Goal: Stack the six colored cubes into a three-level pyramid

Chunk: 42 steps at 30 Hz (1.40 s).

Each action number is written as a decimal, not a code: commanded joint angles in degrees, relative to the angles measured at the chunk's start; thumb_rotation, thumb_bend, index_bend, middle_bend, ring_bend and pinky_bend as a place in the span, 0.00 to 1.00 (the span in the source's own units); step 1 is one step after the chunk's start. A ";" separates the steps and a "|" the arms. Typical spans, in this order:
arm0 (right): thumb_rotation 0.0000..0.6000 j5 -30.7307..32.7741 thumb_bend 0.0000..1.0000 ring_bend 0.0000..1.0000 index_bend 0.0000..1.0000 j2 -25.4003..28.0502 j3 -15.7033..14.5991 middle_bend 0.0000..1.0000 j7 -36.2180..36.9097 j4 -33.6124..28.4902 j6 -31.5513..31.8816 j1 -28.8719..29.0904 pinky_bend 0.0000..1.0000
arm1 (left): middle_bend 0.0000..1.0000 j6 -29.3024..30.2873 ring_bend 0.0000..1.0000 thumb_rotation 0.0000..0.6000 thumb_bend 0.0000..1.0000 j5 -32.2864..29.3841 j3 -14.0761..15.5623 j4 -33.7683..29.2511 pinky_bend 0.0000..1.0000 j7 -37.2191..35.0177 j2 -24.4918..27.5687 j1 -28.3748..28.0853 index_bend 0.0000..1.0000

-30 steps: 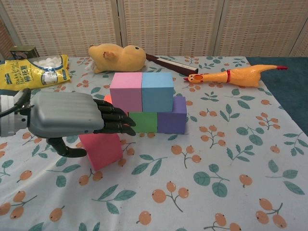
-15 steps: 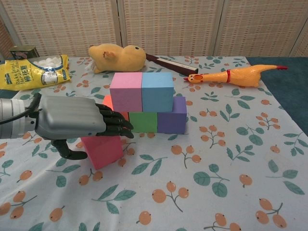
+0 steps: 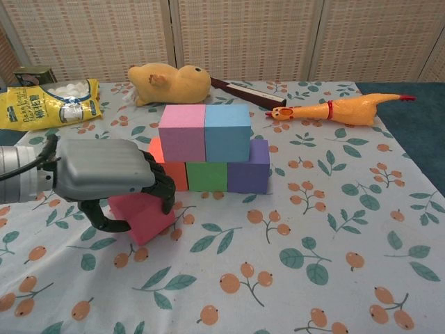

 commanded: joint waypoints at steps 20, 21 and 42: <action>1.00 -1.96 0.00 0.00 0.00 0.32 0.45 0.06 1.61 -0.72 -0.87 -0.51 0.00 | 0.37 16.14 0.31 1.00 0.39 3.73 -4.21 -15.17 0.55 -13.33 21.71 2.84 0.40; 1.00 -2.07 0.00 0.00 0.00 0.49 0.51 0.06 1.79 -0.90 -0.93 -0.58 0.00 | 0.36 12.77 0.30 1.00 0.39 0.31 -6.71 -14.88 0.54 -14.17 22.14 0.27 0.39; 1.00 -3.03 0.00 0.00 0.00 1.49 0.87 0.06 4.87 0.18 -1.17 -1.86 0.00 | 0.37 -13.34 0.29 1.00 0.39 -51.51 -9.72 -7.94 0.45 -3.27 18.65 -30.20 0.25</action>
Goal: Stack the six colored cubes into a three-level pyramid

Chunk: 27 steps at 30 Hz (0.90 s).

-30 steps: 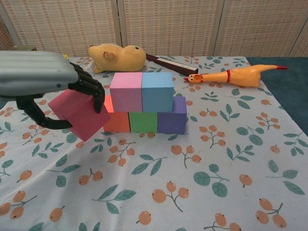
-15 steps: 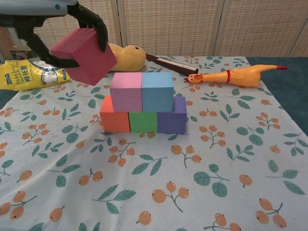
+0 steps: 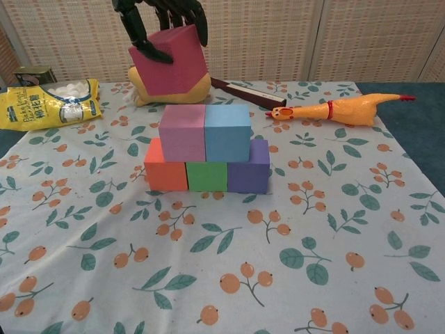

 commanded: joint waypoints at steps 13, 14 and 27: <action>1.00 -1.96 0.00 0.00 0.00 -0.10 -0.15 0.06 3.96 2.15 -1.08 -1.14 0.00 | 0.36 9.81 0.27 1.00 0.38 -24.89 11.96 -0.50 0.42 20.56 -8.35 -19.51 0.25; 1.00 -2.10 0.00 0.00 0.00 0.03 -0.16 0.06 4.16 2.11 -1.08 -1.26 0.00 | 0.36 10.40 0.27 1.00 0.38 -25.49 12.32 -0.76 0.42 21.32 -8.53 -19.91 0.25; 1.00 -3.05 0.00 0.00 0.00 0.11 -0.31 0.06 5.68 2.71 -1.29 -1.88 0.00 | 0.29 12.88 0.23 1.00 0.38 -31.16 13.97 -4.30 0.39 24.14 -7.59 -21.54 0.24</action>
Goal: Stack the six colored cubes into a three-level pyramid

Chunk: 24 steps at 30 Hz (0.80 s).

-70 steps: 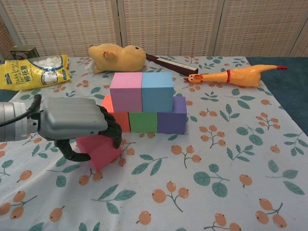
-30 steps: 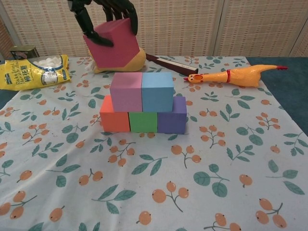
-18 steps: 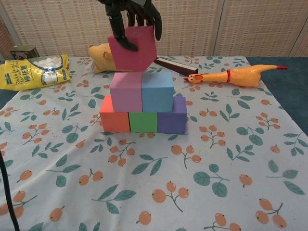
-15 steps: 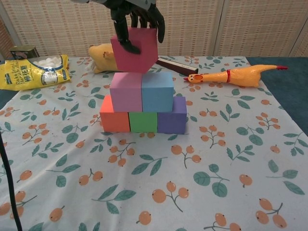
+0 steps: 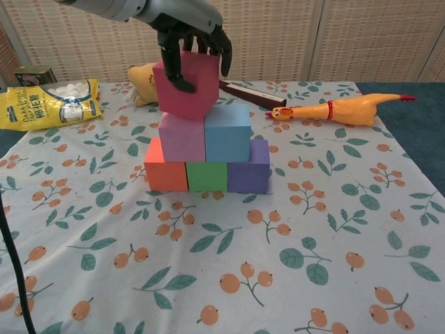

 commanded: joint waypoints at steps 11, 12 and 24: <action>1.00 0.10 0.00 0.00 0.00 0.09 0.00 0.06 -0.20 -0.11 0.18 -0.12 0.00 | 0.25 -2.72 0.20 1.00 0.38 -0.14 -1.66 0.94 0.38 -3.53 0.08 0.56 0.17; 1.00 0.06 0.00 0.00 0.00 0.06 -0.03 0.06 -0.21 -0.09 0.17 -0.13 0.00 | 0.25 -2.92 0.20 1.00 0.38 -0.19 -1.52 1.04 0.38 -3.47 -0.01 0.42 0.17; 1.00 -0.02 0.00 0.00 0.00 0.14 -0.08 0.06 0.02 -0.08 0.30 -0.42 0.00 | 0.15 -1.64 0.10 1.00 0.38 -0.14 -1.05 1.49 0.34 -3.62 -1.18 0.16 0.10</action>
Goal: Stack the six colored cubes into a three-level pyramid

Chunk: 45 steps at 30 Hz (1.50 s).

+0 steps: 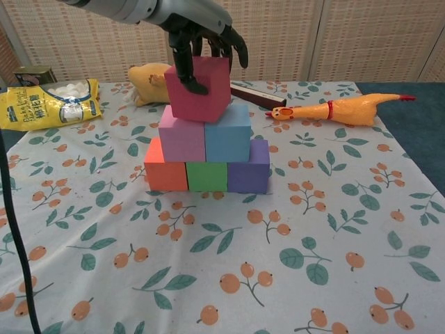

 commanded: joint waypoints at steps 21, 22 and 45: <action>1.00 -0.28 0.00 0.00 0.00 -0.10 0.16 0.06 0.32 -0.05 0.19 -0.12 0.00 | 0.00 0.32 0.00 1.00 0.33 1.17 -1.52 -2.87 0.10 -4.07 2.88 2.36 0.00; 1.00 -0.40 0.00 0.00 0.00 0.00 0.15 0.06 0.33 -0.14 0.25 -0.18 0.00 | 0.00 0.77 0.00 1.00 0.33 2.26 -2.08 -3.53 0.10 -5.31 3.72 3.36 0.00; 1.00 -6.50 0.00 0.00 0.00 -9.62 -1.92 0.06 -11.42 -9.80 -4.24 9.24 0.00 | 0.01 33.06 0.00 1.00 0.32 39.08 3.51 -3.67 0.09 -17.75 9.66 41.79 0.04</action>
